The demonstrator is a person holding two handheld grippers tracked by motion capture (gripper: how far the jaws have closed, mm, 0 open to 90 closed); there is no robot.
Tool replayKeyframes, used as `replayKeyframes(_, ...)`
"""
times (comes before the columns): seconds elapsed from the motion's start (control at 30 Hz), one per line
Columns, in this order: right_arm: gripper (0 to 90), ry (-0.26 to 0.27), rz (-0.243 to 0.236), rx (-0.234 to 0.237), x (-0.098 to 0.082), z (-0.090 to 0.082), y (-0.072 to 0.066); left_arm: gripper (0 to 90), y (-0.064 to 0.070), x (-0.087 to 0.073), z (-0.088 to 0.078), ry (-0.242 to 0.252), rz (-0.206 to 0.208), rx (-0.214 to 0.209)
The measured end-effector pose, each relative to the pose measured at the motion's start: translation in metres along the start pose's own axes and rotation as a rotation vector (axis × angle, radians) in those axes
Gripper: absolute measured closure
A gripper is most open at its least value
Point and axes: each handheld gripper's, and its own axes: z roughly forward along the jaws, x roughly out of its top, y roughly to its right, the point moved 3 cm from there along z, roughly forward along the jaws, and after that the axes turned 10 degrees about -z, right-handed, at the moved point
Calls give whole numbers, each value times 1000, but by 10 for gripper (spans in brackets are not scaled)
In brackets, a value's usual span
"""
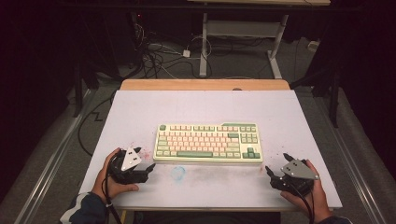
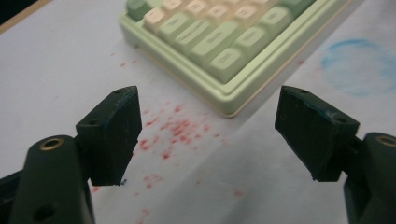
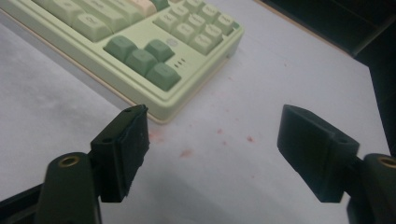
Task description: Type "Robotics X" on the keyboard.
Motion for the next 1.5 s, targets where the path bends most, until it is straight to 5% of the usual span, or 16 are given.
replayKeyframes(0.07,275,5,9,15,3,1,-1,200,0,1,1,6,-1,3)
replayKeyframes(0.1,310,46,17,79,8,3,-3,199,0,3,1,3,-18,-6)
replayKeyframes(0.2,385,72,31,128,15,6,-6,200,-2,11,6,18,-42,11)
replayKeyframes(0.33,492,95,24,155,27,12,-7,218,-4,20,13,37,-46,23)
replayKeyframes(0.53,707,91,5,204,47,29,-4,246,0,27,27,10,-9,-8)
replayKeyframes(0.73,892,86,-24,270,64,47,-3,249,11,51,47,47,-17,-58)
replayKeyframes(1.03,900,64,-64,324,88,72,-10,204,17,61,60,34,-45,-92)
replayKeyframes(1.27,900,43,-89,367,88,78,-21,193,18,56,59,-1,-49,-68)
replayKeyframes(1.5,900,23,-100,372,85,82,-25,288,24,50,54,-17,-30,-74)
